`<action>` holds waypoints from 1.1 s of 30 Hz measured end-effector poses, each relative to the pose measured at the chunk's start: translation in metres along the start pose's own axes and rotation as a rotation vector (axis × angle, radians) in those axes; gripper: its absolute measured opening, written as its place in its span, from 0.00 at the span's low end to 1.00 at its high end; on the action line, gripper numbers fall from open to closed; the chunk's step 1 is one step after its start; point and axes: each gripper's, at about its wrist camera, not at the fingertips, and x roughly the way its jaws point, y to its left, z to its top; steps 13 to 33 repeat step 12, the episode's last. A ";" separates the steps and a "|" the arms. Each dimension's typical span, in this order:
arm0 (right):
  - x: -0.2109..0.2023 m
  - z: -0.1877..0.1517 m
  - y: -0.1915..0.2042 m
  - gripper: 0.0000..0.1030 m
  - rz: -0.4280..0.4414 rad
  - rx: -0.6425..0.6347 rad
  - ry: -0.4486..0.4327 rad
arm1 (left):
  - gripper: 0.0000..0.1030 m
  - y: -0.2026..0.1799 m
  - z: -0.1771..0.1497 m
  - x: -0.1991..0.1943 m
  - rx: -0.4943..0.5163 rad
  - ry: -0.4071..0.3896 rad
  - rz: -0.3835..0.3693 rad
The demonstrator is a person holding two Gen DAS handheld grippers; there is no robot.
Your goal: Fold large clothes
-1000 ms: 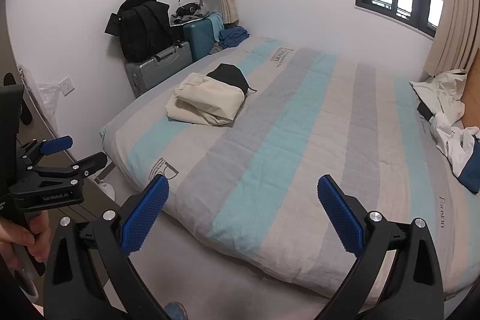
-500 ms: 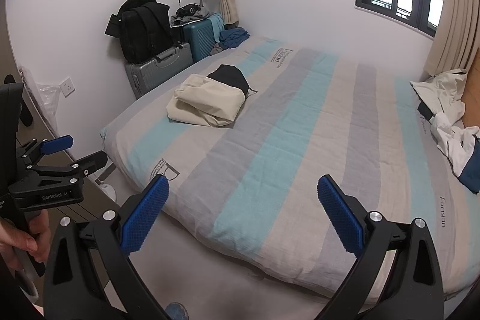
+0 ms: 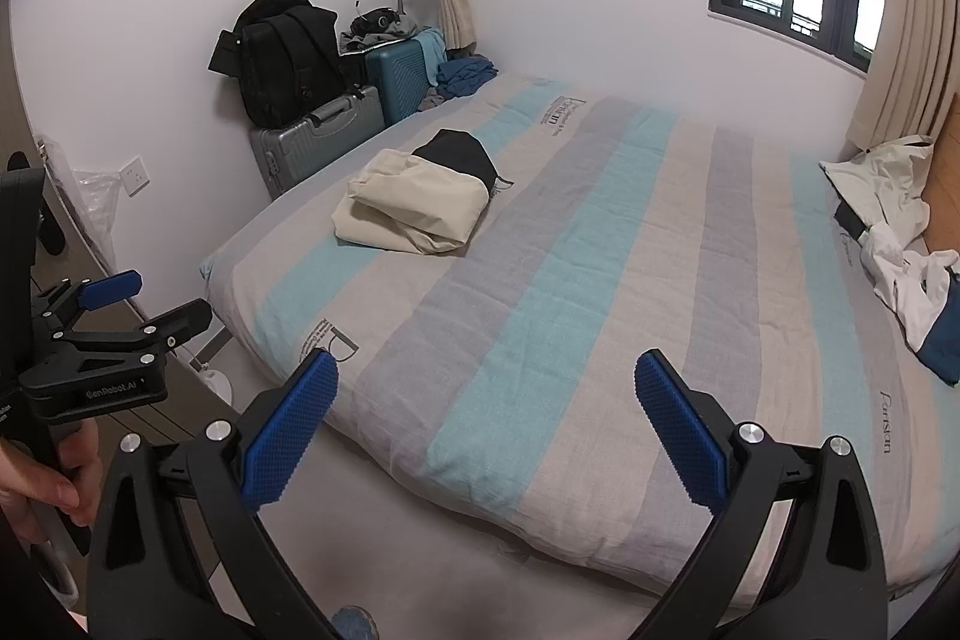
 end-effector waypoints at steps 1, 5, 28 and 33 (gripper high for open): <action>0.000 0.000 0.000 0.93 0.000 -0.001 0.000 | 0.94 0.000 0.000 0.000 0.003 0.000 0.007; 0.000 0.000 0.001 0.93 0.000 0.002 0.000 | 0.94 -0.001 0.000 0.001 0.008 0.011 0.007; 0.000 0.000 0.001 0.93 -0.001 0.001 -0.002 | 0.94 -0.003 0.001 0.000 0.013 0.015 -0.003; 0.000 0.000 0.001 0.93 -0.001 0.001 -0.002 | 0.94 -0.003 0.001 0.000 0.013 0.015 -0.003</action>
